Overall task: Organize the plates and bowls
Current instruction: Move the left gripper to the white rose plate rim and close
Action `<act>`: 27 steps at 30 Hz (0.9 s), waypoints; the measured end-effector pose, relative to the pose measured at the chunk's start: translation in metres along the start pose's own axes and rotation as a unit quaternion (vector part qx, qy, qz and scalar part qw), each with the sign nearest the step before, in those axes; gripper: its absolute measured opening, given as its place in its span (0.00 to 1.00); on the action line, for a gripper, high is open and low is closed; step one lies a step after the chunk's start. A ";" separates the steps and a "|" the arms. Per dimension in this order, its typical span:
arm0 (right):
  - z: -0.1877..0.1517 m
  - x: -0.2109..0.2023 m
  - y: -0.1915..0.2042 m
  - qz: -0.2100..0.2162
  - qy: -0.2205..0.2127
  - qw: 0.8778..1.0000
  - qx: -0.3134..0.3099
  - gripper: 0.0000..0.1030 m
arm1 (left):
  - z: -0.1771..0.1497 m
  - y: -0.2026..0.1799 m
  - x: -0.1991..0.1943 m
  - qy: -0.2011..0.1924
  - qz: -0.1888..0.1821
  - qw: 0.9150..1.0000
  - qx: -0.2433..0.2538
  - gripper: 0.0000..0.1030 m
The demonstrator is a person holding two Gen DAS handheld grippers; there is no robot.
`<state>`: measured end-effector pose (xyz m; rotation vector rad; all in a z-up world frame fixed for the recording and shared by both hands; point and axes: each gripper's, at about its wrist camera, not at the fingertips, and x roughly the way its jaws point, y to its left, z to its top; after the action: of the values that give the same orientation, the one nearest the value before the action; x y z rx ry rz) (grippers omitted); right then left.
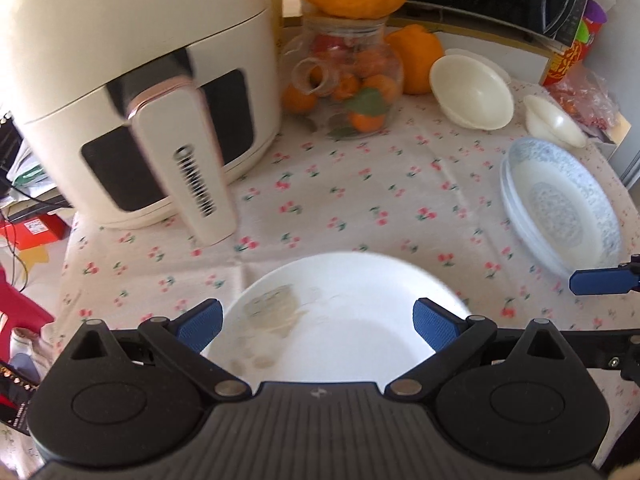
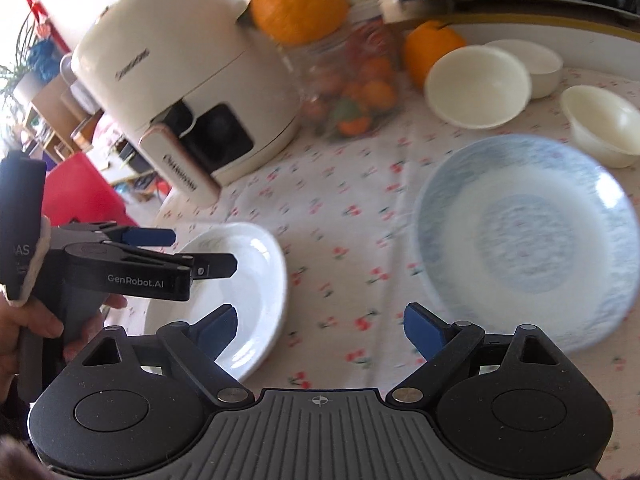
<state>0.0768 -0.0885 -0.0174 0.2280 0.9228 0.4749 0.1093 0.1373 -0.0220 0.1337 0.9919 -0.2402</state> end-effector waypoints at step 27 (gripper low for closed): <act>-0.035 0.050 0.042 0.025 0.012 0.997 -0.071 0.75 | -0.032 0.038 0.006 0.052 0.003 0.998 -0.027 0.48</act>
<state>0.0619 -0.0278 -0.0574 0.1173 0.9050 0.5883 0.0968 0.1799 -0.0444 0.1018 1.1002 -0.2018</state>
